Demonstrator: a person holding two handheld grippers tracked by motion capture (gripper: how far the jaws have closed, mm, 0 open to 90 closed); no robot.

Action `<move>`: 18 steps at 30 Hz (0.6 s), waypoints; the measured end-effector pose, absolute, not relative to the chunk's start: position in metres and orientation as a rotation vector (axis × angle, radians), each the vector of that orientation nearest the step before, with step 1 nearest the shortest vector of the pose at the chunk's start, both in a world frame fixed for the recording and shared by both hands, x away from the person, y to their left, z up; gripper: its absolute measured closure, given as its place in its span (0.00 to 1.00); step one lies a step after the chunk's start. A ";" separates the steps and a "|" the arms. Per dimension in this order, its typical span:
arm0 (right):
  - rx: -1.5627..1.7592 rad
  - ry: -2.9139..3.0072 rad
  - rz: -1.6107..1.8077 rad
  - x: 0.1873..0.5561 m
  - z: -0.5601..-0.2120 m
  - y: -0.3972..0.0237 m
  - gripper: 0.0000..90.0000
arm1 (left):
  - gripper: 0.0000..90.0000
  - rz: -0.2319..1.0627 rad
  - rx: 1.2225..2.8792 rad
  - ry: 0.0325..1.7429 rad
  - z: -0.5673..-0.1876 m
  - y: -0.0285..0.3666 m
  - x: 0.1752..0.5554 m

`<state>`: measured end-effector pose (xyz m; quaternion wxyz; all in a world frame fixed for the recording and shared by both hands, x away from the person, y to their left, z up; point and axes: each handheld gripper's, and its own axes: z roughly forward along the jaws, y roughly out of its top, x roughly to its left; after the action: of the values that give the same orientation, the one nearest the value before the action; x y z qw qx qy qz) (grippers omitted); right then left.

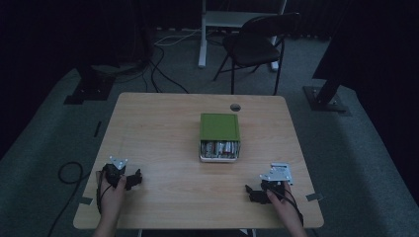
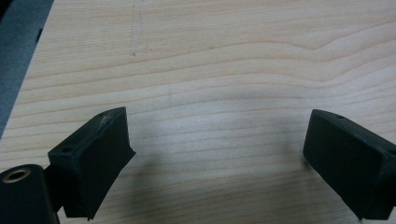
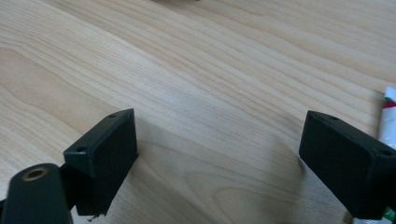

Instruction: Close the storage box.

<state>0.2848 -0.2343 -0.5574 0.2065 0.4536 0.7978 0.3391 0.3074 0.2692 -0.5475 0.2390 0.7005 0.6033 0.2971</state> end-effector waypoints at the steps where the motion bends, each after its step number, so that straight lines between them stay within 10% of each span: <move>1: 1.279 2.229 0.953 0.285 -0.558 -0.235 0.12 | 0.09 0.809 1.915 1.649 -0.548 0.269 0.307; 18: 1.289 2.229 0.958 0.286 -0.558 -0.236 0.13 | 0.09 0.727 1.777 1.753 -0.552 0.273 0.306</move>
<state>0.2862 -0.2361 -0.5578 0.1960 0.4601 0.7955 0.3421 0.3058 0.2733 -0.5524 0.2676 0.6586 0.6496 0.2695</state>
